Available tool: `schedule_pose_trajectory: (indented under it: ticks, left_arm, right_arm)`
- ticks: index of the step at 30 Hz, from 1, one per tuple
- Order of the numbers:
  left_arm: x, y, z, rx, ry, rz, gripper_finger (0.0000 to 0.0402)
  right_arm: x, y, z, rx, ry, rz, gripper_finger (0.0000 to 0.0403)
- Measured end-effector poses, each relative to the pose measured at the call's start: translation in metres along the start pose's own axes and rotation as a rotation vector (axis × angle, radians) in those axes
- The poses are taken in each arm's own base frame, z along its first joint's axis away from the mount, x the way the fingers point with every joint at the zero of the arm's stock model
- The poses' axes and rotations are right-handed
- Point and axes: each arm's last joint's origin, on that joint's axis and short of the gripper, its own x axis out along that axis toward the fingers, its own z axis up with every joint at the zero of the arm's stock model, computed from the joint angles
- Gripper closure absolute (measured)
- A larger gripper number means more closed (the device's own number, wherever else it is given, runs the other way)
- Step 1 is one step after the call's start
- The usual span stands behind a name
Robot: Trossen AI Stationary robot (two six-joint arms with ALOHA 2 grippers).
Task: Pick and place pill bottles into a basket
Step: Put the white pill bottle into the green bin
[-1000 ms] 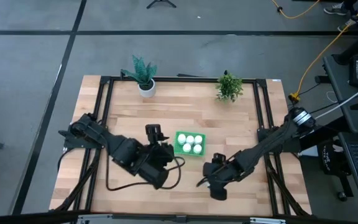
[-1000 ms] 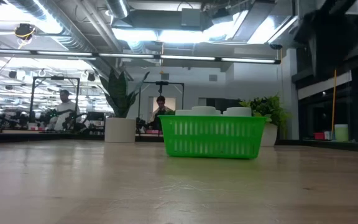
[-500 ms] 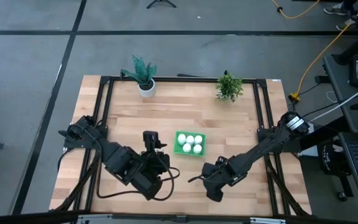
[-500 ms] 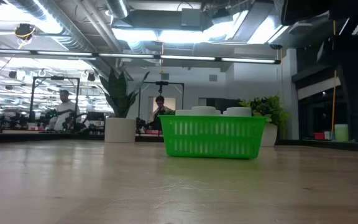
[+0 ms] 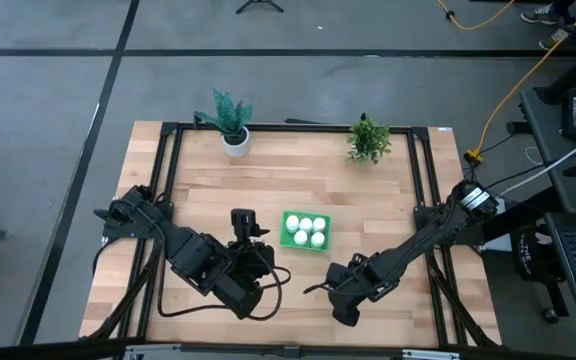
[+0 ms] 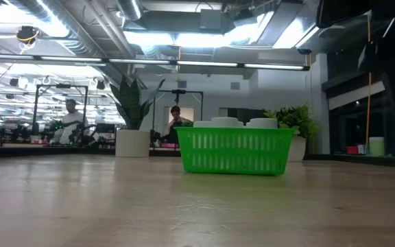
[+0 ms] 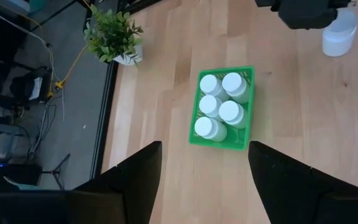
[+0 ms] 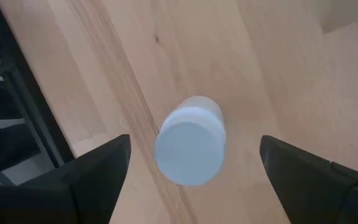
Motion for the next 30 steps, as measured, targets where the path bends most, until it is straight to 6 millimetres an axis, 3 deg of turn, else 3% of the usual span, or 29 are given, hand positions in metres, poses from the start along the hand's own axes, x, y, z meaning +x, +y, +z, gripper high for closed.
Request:
schedule_pose_trajectory:
  ticks: [18,30]
  left_arm:
    - [0.002,0.002,0.001,0.011,0.004,0.008,0.0168]
    - [0.005,0.004,0.002,0.006,0.008,0.013,0.0168]
  right_arm:
    - [0.02,-0.011,-0.007,0.005,-0.001,0.0,0.0049]
    - [0.021,-0.008,-0.005,-0.01,-0.025,0.04,0.0178]
